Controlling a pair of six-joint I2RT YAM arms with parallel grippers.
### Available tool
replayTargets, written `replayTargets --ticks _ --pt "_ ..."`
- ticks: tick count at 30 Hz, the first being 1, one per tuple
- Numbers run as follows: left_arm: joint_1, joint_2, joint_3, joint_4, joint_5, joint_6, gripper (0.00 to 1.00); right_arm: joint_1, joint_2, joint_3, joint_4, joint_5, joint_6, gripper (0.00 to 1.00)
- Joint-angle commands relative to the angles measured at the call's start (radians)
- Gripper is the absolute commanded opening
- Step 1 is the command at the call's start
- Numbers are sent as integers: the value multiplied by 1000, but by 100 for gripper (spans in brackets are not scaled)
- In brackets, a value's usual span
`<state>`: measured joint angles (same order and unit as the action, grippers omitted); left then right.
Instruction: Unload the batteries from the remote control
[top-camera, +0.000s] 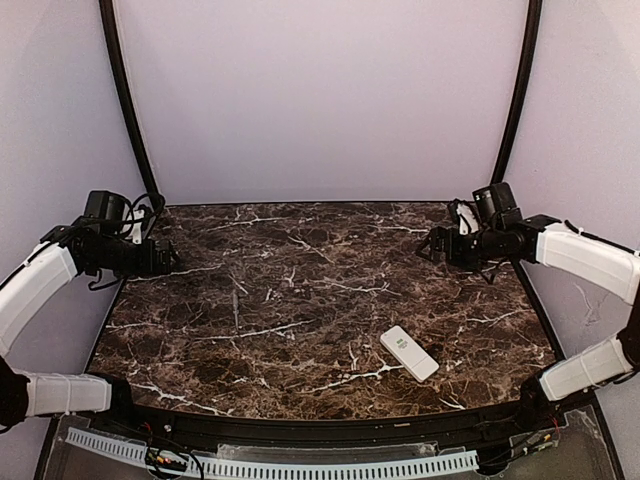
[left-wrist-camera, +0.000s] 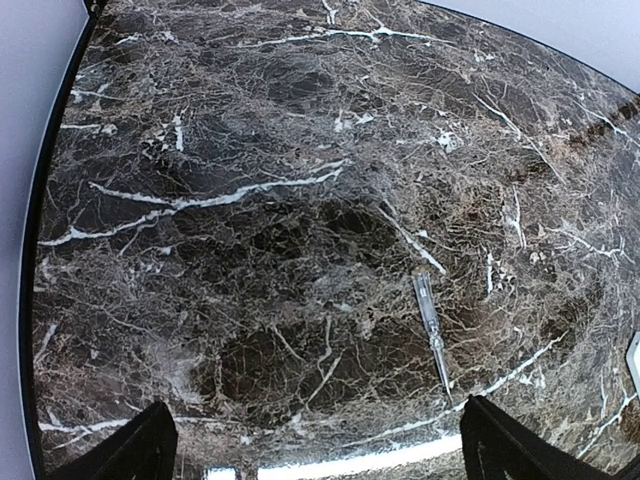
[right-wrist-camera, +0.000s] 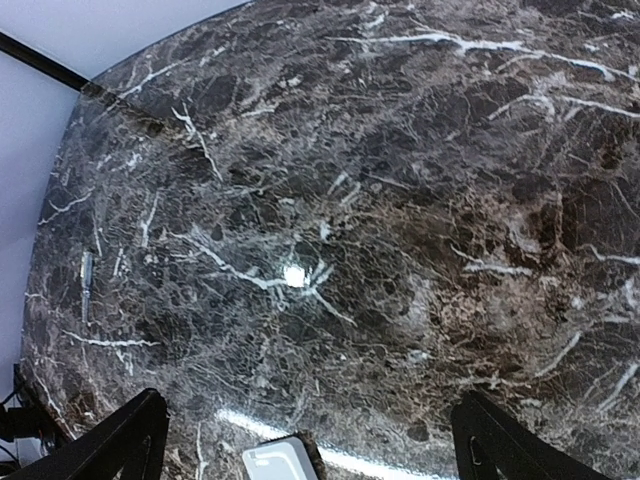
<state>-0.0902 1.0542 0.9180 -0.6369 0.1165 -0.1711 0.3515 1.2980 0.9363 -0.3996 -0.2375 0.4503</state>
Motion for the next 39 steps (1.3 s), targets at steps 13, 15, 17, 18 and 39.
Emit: replayTargets --ticks 13,15,17,18,39 --pt "-16 -3 -21 7 62 21 100 289 54 29 -269 269 42 99" --pt "-23 -1 -22 7 61 21 100 322 75 28 -292 281 45 99" --pt "-29 2 -21 6 57 22 100 355 93 19 -304 285 48 99" --pt "-32 2 -21 6 59 22 100 371 101 13 -309 285 50 99" --pt "-58 4 -18 6 59 17 100 615 202 -109 -323 277 75 99"
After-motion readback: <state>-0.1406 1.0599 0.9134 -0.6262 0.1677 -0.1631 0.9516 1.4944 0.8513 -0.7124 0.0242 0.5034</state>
